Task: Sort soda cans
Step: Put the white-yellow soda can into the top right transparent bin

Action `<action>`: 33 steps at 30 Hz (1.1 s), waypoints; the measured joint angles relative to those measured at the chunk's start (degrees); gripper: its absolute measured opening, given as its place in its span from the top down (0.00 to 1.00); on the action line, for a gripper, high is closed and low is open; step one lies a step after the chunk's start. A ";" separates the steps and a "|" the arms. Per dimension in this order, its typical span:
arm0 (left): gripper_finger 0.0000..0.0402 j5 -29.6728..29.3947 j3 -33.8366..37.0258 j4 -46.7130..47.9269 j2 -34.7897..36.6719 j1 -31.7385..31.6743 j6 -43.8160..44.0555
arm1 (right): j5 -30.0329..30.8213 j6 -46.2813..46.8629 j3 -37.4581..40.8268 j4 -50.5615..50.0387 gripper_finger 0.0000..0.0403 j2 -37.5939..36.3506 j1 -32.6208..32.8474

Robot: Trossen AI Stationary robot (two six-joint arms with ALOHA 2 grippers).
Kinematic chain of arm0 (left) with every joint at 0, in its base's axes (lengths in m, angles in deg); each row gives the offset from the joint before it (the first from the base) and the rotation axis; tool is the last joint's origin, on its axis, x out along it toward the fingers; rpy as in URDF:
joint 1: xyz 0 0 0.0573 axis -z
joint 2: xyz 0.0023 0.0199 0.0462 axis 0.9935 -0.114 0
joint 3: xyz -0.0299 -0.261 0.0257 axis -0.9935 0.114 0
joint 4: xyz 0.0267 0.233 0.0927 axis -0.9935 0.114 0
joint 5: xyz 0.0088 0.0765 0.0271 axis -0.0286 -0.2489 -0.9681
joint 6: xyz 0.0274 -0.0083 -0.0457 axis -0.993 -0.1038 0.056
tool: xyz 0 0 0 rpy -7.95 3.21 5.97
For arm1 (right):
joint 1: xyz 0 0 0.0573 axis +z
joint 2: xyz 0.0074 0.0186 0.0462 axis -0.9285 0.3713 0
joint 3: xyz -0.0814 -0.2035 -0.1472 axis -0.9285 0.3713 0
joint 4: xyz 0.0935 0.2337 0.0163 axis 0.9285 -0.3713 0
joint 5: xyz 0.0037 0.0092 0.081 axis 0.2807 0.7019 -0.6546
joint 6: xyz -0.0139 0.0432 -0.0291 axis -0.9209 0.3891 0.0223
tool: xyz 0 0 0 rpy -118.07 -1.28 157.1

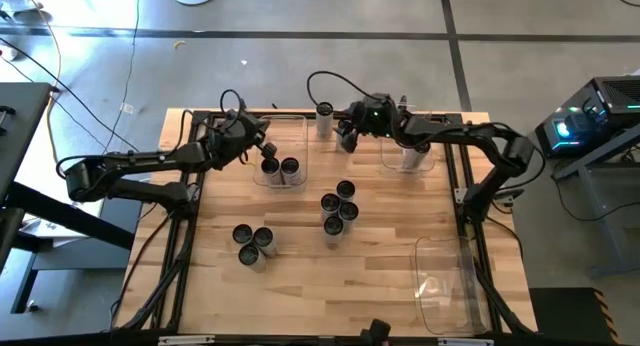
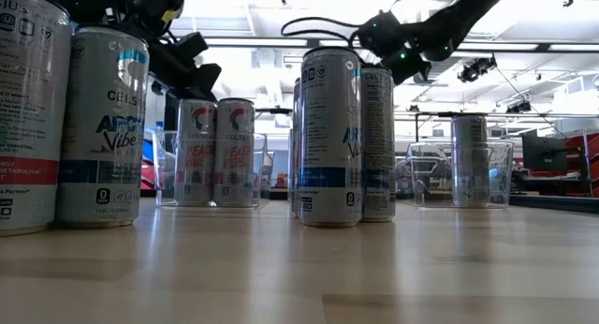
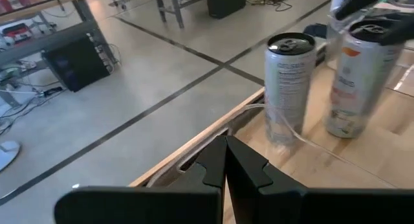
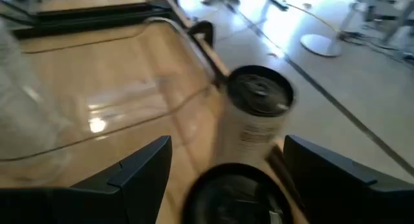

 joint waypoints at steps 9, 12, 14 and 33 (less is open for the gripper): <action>1.00 0.14 0.00 0.10 0.00 0.51 1.22 | -0.03 2.25 0.00 -6.68 0.27 0.56 -1.09; 1.00 0.13 0.00 0.12 0.00 0.86 2.67 | -2.03 2.36 0.02 -7.39 0.27 1.58 -1.13; 1.00 0.17 0.00 0.04 0.00 1.34 2.62 | -2.36 1.58 0.02 -6.74 0.28 2.46 -1.08; 1.00 5.42 -0.02 -7.17 0.00 12.21 -4.21 | -0.01 -8.02 0.13 -20.27 0.40 -21.79 11.68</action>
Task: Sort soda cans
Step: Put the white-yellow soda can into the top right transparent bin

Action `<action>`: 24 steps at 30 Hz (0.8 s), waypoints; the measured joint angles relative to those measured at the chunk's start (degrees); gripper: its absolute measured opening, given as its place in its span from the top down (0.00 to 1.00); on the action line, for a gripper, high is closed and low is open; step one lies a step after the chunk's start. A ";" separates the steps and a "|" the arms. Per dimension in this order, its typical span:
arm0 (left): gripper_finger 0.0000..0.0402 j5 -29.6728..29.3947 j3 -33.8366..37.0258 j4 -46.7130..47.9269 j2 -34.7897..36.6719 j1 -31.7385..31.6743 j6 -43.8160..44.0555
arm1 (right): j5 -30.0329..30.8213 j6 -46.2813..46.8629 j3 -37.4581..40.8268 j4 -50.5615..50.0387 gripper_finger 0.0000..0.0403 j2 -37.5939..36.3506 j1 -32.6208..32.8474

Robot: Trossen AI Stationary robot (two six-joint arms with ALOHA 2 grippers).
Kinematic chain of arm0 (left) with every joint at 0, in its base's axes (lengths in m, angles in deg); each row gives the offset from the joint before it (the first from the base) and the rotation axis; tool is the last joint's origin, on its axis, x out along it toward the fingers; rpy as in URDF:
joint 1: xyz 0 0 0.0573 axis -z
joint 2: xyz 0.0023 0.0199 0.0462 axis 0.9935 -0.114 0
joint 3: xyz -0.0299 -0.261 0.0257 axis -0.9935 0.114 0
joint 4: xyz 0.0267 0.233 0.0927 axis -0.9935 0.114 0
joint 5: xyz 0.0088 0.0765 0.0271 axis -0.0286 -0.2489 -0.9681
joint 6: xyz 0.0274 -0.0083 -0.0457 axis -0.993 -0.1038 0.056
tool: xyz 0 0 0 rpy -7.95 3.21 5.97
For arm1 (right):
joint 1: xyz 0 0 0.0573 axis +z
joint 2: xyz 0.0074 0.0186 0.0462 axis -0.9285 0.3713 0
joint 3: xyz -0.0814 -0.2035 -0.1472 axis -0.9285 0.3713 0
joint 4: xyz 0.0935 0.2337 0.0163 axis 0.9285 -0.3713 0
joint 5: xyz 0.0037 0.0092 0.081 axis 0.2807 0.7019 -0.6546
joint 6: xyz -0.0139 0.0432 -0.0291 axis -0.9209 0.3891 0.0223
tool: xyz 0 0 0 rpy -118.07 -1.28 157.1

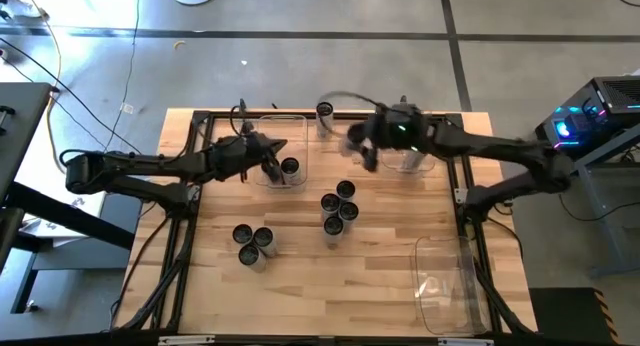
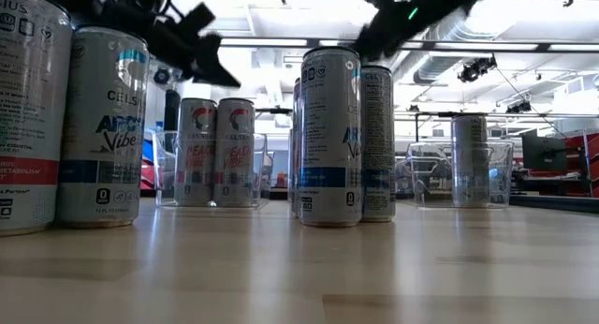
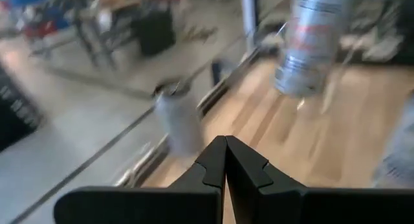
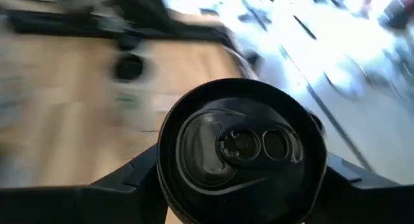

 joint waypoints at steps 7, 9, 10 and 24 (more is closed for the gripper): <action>0.88 24.85 -0.03 -15.17 -0.24 0.67 0.02 | -8.39 -5.29 0.04 -7.38 0.40 -11.01 7.25; 0.81 29.98 -0.04 -18.41 -0.31 0.67 0.74 | -12.26 -5.66 -0.04 -5.38 0.40 -12.32 8.95; 0.78 31.79 -0.11 -20.02 -0.31 0.67 0.81 | -14.30 -6.05 -0.04 -4.58 0.40 -12.43 9.75; 0.25 55.42 -11.89 -19.92 -13.30 0.67 12.96 | -29.72 -16.42 -0.02 9.86 0.40 -8.86 15.75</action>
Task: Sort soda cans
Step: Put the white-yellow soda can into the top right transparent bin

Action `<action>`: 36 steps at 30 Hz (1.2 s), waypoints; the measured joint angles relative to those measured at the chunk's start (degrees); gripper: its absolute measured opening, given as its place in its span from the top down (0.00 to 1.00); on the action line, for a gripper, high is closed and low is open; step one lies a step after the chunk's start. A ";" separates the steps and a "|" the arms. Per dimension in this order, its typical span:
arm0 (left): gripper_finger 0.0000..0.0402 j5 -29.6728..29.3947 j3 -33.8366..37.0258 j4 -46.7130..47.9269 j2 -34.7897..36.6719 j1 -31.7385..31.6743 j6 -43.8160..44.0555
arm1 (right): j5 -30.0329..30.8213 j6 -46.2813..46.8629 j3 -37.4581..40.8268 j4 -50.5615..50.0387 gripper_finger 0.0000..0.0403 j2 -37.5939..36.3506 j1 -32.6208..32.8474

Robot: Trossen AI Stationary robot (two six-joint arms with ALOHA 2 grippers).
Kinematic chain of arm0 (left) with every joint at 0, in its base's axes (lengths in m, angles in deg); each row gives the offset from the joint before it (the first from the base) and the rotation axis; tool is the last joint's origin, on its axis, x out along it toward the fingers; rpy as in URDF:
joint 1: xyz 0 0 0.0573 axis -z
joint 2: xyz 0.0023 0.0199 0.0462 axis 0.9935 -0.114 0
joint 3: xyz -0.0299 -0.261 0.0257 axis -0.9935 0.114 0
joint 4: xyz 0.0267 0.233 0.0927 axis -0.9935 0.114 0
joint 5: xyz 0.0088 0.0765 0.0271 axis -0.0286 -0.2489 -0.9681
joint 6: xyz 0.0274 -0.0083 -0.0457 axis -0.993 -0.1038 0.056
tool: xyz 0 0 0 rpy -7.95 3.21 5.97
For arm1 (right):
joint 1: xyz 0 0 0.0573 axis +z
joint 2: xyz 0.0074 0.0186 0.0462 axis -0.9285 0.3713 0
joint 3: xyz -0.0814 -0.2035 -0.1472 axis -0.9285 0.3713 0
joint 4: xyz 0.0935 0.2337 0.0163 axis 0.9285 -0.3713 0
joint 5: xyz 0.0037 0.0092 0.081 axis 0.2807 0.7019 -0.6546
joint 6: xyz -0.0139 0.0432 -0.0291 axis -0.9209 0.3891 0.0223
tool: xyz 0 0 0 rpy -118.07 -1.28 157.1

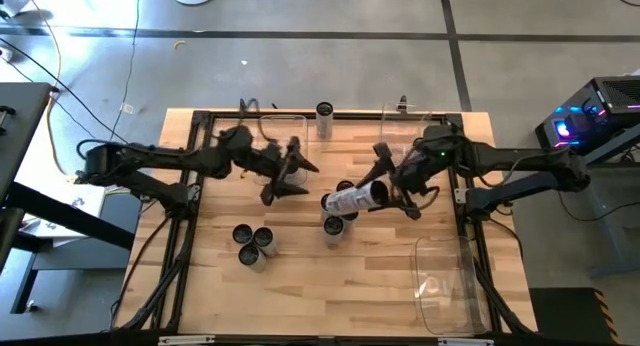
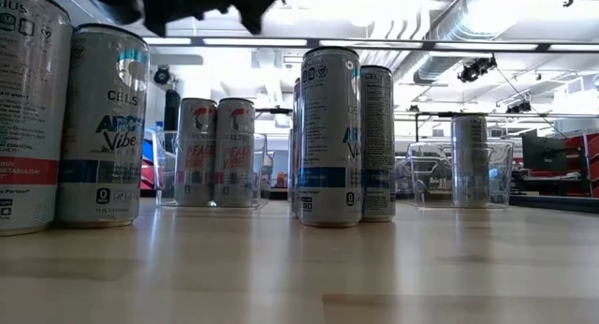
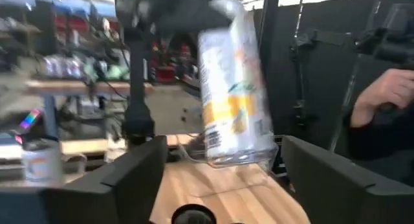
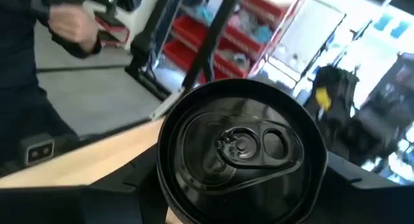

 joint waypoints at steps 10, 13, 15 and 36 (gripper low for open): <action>0.19 14.68 -12.49 -0.03 -13.77 0.55 6.68 | 0.32 0.42 0.00 0.21 0.40 0.18 0.06; 0.19 17.92 -15.67 0.52 -17.26 0.64 10.65 | 0.36 0.52 0.00 -0.86 0.40 0.62 0.06; 0.19 18.58 -16.99 0.64 -19.08 0.85 11.62 | 0.62 0.48 0.00 -0.87 0.40 1.42 0.07; 0.26 15.70 -20.08 7.61 -22.76 4.67 -1.64 | 7.53 2.01 0.00 -0.26 0.40 2.30 0.17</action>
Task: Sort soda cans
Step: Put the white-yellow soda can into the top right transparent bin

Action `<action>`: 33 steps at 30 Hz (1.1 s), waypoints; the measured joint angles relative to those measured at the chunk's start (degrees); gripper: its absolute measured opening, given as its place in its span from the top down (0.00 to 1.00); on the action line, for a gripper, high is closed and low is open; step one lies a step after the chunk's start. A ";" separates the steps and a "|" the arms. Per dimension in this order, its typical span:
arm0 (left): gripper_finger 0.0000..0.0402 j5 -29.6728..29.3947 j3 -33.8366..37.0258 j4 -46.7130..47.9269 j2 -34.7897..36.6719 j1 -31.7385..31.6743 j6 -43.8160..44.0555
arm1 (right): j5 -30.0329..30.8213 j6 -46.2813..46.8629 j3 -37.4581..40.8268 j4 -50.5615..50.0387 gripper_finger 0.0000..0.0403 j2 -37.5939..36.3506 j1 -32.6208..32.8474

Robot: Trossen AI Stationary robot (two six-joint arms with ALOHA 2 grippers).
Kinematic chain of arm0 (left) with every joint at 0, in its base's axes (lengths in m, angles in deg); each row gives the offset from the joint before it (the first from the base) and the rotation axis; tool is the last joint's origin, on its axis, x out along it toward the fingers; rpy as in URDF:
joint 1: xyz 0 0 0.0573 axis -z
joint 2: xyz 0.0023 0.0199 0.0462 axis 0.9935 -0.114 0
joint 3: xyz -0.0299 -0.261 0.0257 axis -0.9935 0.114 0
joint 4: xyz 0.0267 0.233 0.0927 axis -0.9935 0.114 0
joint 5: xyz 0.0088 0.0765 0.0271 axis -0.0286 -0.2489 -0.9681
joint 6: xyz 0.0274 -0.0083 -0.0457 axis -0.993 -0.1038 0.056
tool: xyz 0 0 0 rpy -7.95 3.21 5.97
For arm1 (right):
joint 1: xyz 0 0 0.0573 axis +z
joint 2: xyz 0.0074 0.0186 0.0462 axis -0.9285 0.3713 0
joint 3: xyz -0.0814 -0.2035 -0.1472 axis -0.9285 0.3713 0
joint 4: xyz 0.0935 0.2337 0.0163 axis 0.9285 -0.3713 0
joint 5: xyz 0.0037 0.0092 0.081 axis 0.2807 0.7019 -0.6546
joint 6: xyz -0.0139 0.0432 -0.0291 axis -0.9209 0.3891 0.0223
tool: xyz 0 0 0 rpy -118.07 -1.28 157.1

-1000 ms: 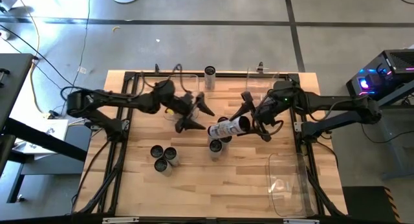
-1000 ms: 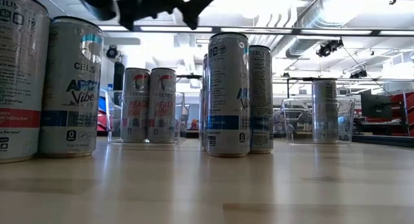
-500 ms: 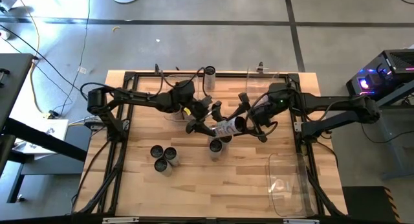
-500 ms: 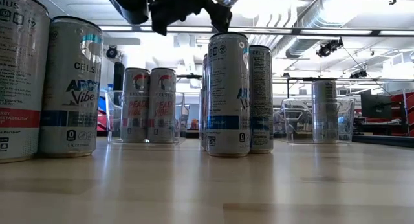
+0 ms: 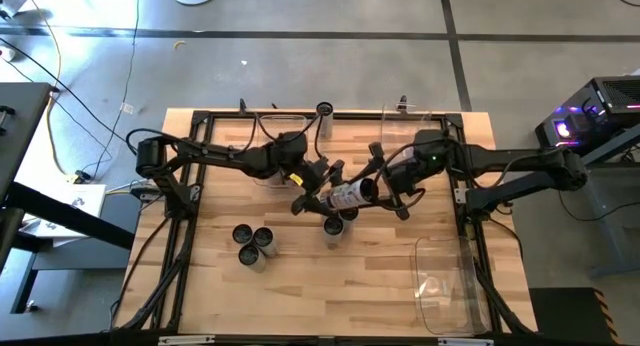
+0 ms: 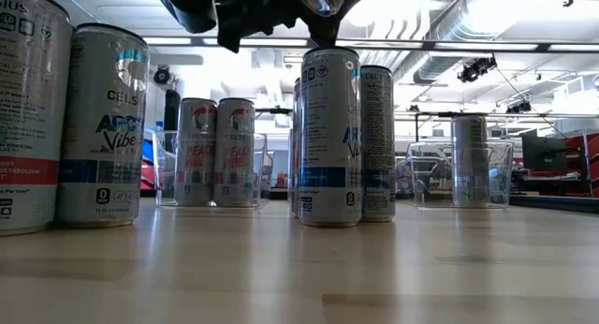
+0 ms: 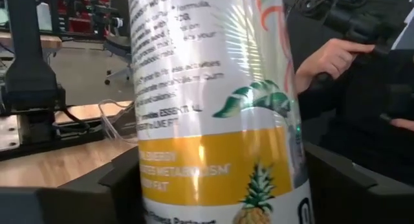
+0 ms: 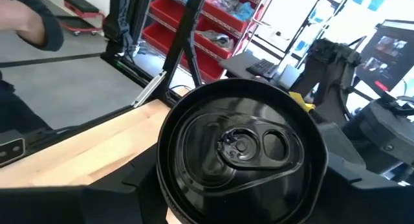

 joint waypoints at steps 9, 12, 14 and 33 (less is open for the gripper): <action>0.41 -1.16 0.04 1.38 0.02 -0.62 1.55 | 0.86 1.86 0.00 -0.52 0.33 0.31 -0.15; 0.41 -2.94 0.09 1.16 0.00 -0.29 -1.10 | 2.36 4.59 0.00 -0.33 0.20 0.14 -0.13; 0.41 -6.99 0.09 0.97 0.20 0.08 -4.55 | 5.43 6.30 0.00 -0.48 0.15 -0.79 -0.12; 0.41 -61.63 0.09 -0.61 0.22 4.84 -24.17 | 36.80 19.57 -0.11 2.93 0.11 -1.90 2.35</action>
